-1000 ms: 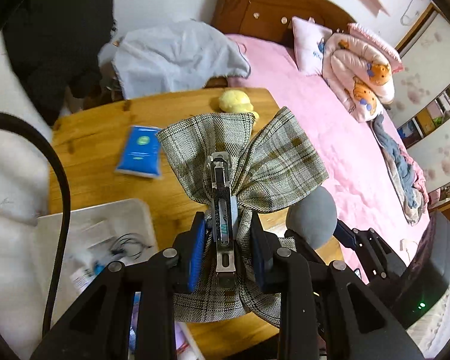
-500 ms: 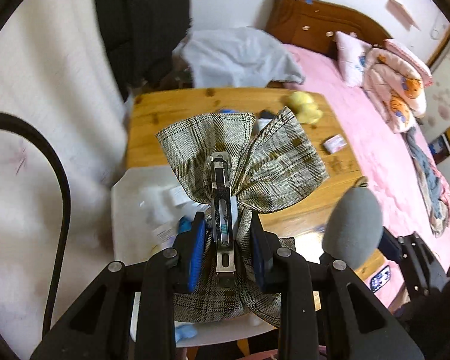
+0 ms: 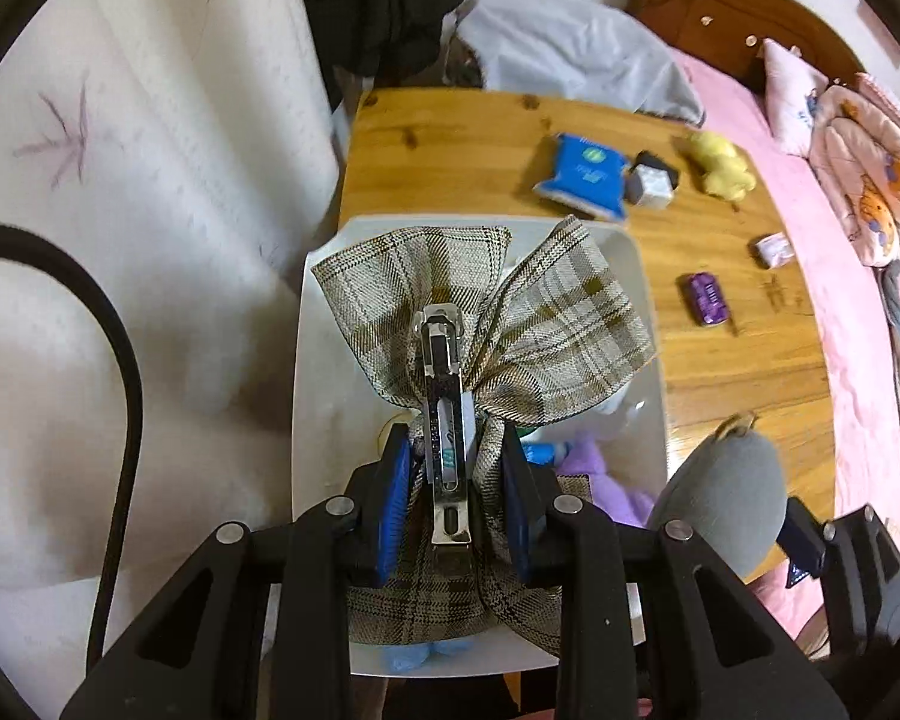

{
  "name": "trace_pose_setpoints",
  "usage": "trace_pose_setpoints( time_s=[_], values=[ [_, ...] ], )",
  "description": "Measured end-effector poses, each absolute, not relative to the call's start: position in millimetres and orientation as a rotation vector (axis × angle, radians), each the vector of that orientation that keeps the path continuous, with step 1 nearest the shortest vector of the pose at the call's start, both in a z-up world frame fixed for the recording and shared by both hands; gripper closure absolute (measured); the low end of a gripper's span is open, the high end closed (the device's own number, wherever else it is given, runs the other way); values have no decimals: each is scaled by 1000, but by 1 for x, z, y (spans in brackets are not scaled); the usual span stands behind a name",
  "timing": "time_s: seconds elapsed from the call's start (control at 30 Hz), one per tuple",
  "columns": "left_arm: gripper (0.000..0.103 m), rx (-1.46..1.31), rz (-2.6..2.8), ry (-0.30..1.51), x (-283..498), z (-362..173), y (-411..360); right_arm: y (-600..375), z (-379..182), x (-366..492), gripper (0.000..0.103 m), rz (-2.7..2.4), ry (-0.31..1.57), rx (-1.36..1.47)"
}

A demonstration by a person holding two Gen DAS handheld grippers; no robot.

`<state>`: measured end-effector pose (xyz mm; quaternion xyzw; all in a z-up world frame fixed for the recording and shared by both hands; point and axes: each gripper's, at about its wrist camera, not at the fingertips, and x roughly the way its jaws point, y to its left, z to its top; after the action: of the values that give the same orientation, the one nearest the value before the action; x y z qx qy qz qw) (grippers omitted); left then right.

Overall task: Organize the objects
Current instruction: 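Lift the bow pouch and grey puff and carry both over the tray, then release the bow pouch and grey puff into the tray by opening both tools, then move both tools back over the remaining items on the table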

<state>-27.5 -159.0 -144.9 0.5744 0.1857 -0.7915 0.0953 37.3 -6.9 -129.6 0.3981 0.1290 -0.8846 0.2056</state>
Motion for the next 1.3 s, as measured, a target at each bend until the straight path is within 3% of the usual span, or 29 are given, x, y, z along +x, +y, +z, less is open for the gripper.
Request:
trace_pose_setpoints(
  time_s=[0.33,0.53,0.63,0.7,0.77,1.3],
  values=[
    [73,1780,-2289,535,-38,-178,-157,-23,-172,39,50,-2367,412,1240],
    [67,1830,-2252,514,-44,-189,-153,-28,-193,39,39,-2310,440,1289],
    [53,1819,-2239,495,-44,-189,-152,-29,-194,41,33,-2299,435,1279],
    [34,1818,-2230,478,-45,-188,-152,-29,-192,43,30,-2305,435,1263],
    [26,1811,-2220,461,-46,-187,-152,-27,-189,44,29,-2313,422,1247],
    [23,1751,-2277,439,-56,-162,-140,5,-159,39,28,-2399,258,1162]
  ],
)
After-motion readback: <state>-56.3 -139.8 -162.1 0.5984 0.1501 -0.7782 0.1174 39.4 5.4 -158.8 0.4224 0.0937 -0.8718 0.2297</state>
